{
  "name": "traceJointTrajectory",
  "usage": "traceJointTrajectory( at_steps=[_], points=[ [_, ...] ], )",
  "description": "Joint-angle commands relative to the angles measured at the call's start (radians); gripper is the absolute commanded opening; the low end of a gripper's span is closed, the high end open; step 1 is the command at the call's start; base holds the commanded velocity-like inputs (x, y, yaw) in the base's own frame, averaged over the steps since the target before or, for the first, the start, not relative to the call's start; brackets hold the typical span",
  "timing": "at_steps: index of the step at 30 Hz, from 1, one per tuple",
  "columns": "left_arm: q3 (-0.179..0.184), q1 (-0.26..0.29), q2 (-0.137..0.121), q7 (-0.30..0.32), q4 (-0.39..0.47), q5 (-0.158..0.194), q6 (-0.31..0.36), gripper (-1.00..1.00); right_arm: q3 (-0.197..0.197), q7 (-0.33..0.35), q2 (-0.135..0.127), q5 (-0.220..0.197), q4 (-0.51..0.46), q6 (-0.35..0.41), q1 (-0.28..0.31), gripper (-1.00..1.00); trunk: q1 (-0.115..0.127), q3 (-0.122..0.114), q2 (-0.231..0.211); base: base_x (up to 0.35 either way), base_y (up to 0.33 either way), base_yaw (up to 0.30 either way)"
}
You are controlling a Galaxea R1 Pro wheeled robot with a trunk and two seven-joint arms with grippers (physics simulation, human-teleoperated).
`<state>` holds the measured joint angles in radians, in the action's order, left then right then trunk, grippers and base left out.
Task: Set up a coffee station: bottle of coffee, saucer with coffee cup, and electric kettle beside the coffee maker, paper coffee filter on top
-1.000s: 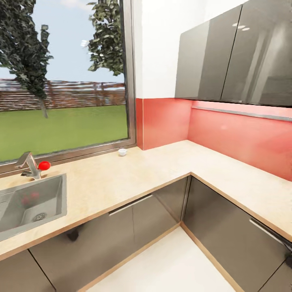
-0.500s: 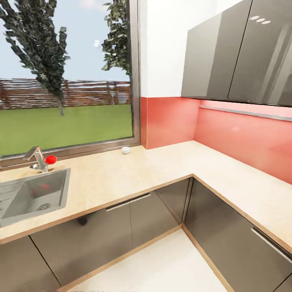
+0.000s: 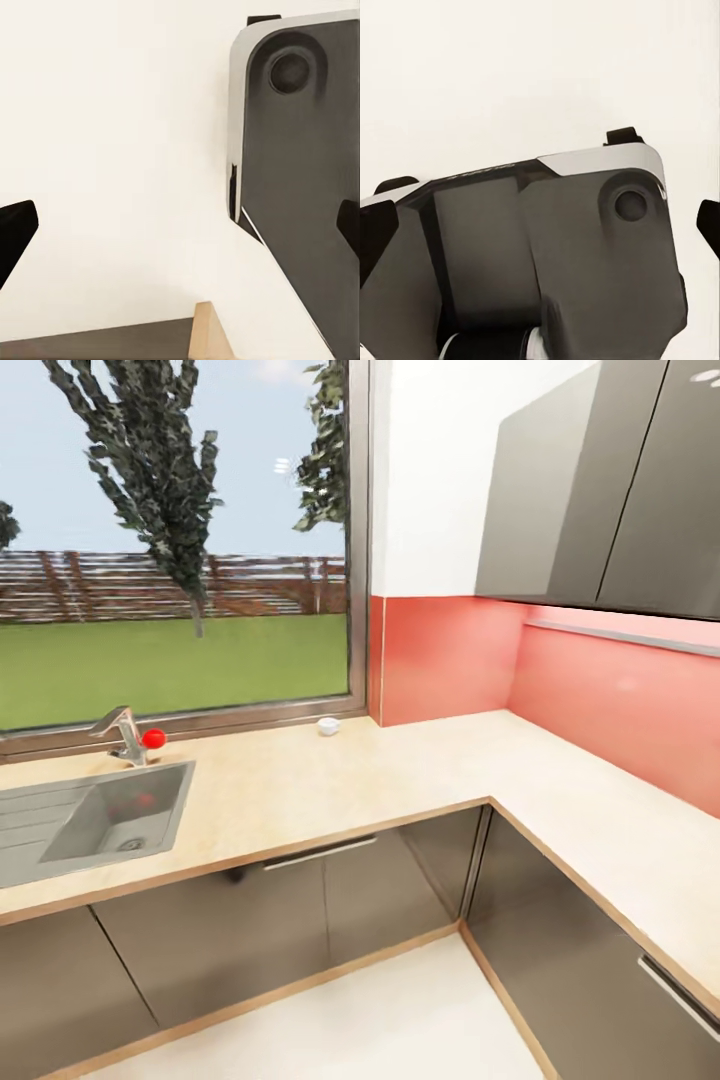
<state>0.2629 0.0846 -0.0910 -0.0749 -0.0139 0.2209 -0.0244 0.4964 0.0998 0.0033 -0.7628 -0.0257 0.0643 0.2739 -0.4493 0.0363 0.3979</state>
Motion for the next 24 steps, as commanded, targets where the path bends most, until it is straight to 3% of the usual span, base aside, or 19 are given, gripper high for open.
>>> traceJointTrajectory(
  at_steps=[1,24],
  points=[
    [0.009,0.001,0.001,-0.002,-0.001,0.009,-0.003,1.0,0.008,0.002,0.0,-0.01,0.0,0.003,0.001,1.0,-0.001,0.003,0.002,0.097,-0.248,0.249],
    [0.009,0.001,0.0,0.0,-0.001,0.009,-0.008,1.0,0.008,0.001,0.0,-0.01,-0.001,0.003,0.0,1.0,-0.001,0.018,0.002,0.018,-0.042,0.249]
  ],
)
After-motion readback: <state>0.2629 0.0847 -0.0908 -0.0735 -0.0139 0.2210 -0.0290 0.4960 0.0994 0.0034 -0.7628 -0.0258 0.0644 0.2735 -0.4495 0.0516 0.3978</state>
